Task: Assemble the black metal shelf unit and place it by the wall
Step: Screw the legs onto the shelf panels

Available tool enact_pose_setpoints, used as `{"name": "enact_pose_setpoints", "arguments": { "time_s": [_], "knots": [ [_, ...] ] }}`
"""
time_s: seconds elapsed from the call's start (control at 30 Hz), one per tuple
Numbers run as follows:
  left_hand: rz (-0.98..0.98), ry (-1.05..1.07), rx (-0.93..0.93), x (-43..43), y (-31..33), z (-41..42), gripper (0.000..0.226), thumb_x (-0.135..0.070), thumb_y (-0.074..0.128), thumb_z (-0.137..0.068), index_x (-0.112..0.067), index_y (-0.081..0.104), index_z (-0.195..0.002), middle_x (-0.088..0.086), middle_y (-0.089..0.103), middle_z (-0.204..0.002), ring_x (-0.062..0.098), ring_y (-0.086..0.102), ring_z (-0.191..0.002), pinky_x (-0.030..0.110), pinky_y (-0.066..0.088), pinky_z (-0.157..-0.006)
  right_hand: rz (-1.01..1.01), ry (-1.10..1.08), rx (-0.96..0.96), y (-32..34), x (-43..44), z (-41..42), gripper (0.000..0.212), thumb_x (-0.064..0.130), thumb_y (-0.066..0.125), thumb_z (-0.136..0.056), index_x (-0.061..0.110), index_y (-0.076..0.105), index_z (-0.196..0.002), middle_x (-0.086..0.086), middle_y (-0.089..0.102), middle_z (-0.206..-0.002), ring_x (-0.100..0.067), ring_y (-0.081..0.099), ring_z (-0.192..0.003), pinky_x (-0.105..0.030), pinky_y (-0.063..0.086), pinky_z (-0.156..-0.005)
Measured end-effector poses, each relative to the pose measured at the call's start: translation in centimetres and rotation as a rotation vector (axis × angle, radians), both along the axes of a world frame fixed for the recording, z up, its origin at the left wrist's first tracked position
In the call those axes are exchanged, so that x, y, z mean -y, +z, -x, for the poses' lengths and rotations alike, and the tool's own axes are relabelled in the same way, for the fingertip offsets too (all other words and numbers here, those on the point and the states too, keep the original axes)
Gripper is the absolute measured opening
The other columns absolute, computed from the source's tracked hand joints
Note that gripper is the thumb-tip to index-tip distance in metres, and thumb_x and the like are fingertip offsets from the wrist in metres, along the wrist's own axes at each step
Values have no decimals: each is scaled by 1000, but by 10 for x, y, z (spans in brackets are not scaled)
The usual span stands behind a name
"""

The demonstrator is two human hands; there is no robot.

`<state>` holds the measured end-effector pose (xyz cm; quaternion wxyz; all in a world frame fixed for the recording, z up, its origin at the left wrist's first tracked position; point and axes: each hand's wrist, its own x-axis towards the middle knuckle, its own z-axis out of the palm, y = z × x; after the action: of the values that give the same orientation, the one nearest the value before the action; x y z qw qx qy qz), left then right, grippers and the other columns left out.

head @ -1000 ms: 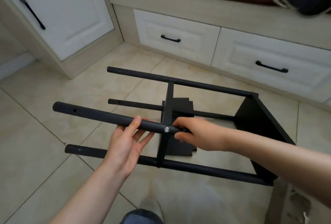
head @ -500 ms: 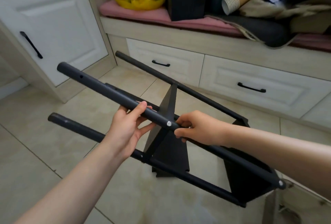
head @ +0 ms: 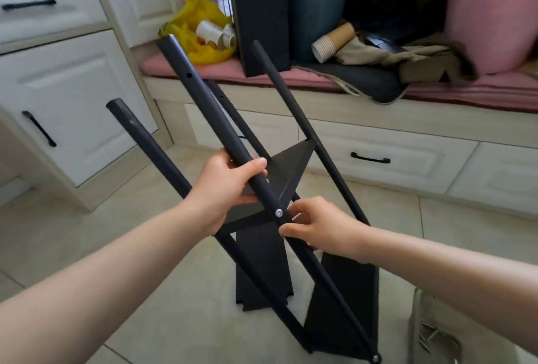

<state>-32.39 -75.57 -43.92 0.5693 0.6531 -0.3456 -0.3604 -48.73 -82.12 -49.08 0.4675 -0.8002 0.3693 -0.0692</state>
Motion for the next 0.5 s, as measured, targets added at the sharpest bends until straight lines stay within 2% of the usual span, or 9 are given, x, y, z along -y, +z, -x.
{"name": "enact_pose_setpoints", "arguments": {
  "time_s": [0.13, 0.27, 0.37, 0.5],
  "knots": [
    [-32, -12, 122, -3, 10, 28, 11, -18, 69, -94, -14, 61, -101, 6, 73, -86, 19, 75, -83, 40, 64, -72, -18, -29, 37, 0, -13, 22, 21, 32, 68, -91, 16, 68, -104, -4, 73, -98, -17, 69, -92, -40, 59, -84],
    [-46, -60, 224, -13, 20, 51, 8, -11, 68, -93, -13, 60, -94, 6, 74, -80, 18, 75, -77, 37, 64, -69, -102, -17, 43, 5, -24, 41, 25, 31, 67, -92, 11, 68, -108, -9, 73, -104, -22, 71, -97, -41, 60, -83],
    [-64, -98, 290, -25, 25, 59, 9, -9, 67, -93, -9, 58, -96, 9, 74, -81, 17, 75, -75, 32, 63, -66, -162, 11, 1, 13, -25, 58, 19, 29, 60, -97, 14, 67, -108, -1, 76, -100, -13, 73, -92, -36, 58, -88],
    [-82, -112, 349, -43, 31, 60, 13, -4, 65, -91, -5, 53, -95, 14, 71, -83, 20, 75, -74, 23, 57, -61, -130, -142, -62, 26, -6, 86, 18, 27, 52, -100, 14, 64, -105, 4, 77, -90, -11, 72, -90, -32, 58, -84]
  ]
}}
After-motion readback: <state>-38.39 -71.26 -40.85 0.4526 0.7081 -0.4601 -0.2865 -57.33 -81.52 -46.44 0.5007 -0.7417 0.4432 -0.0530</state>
